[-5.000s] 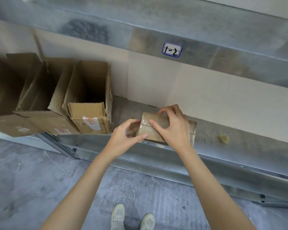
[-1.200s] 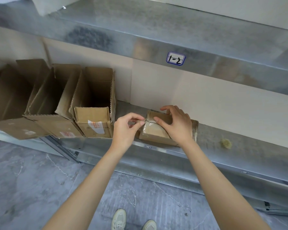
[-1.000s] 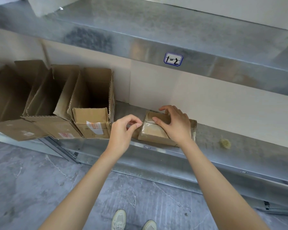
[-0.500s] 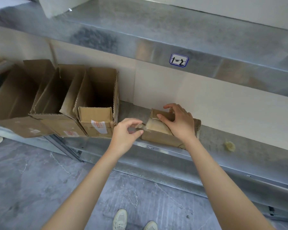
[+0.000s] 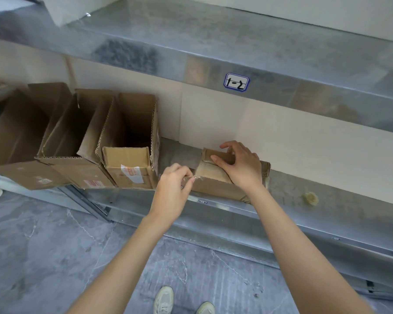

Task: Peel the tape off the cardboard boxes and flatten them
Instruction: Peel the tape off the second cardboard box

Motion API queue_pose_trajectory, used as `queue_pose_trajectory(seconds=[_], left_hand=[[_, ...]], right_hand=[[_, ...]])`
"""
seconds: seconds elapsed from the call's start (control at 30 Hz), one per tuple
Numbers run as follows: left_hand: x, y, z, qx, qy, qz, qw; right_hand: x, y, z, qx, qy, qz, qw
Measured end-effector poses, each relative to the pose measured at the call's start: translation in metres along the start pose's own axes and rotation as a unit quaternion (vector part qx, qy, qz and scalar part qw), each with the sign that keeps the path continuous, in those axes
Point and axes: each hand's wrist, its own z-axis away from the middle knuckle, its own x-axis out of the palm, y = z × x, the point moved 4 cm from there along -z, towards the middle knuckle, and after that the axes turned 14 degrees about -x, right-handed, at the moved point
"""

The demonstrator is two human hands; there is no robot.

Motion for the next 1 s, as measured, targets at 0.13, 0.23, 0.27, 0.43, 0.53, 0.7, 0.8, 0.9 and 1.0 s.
queue_pose_trajectory(seconds=[0.13,0.23,0.27,0.43,0.53,0.7,0.8,0.9,1.0], left_hand=[[0.000,-0.001,0.006,0.011,0.004,0.043,0.999],[-0.005,0.010,0.017,0.035,0.039,0.105,0.993],[-0.008,0.015,0.019,0.042,0.059,0.127,0.989],[-0.015,0.036,-0.001,0.056,0.069,0.174,0.981],[0.000,0.042,-0.021,0.048,0.059,0.156,0.985],[0.027,0.064,-0.038,0.072,0.048,0.142,0.986],[0.039,0.071,-0.039,0.057,0.016,0.166,0.984],[0.049,0.074,-0.042,0.040,0.004,0.168,0.985],[0.052,0.076,-0.046,0.034,0.004,0.168,0.985]], right_hand=[[-0.001,0.000,0.001,0.004,-0.001,-0.005,1.000],[0.000,0.000,0.001,0.007,0.003,-0.006,1.000],[0.000,0.001,0.001,0.008,0.003,-0.003,1.000],[-0.001,-0.001,0.002,0.011,0.018,-0.032,0.999],[-0.004,0.004,0.005,0.025,0.072,-0.115,0.990],[-0.008,0.006,0.008,0.050,0.159,-0.251,0.953],[-0.010,0.004,0.011,0.048,0.174,-0.289,0.940],[-0.010,0.003,0.013,0.066,0.164,-0.308,0.935],[-0.008,0.004,0.014,0.062,0.143,-0.279,0.947]])
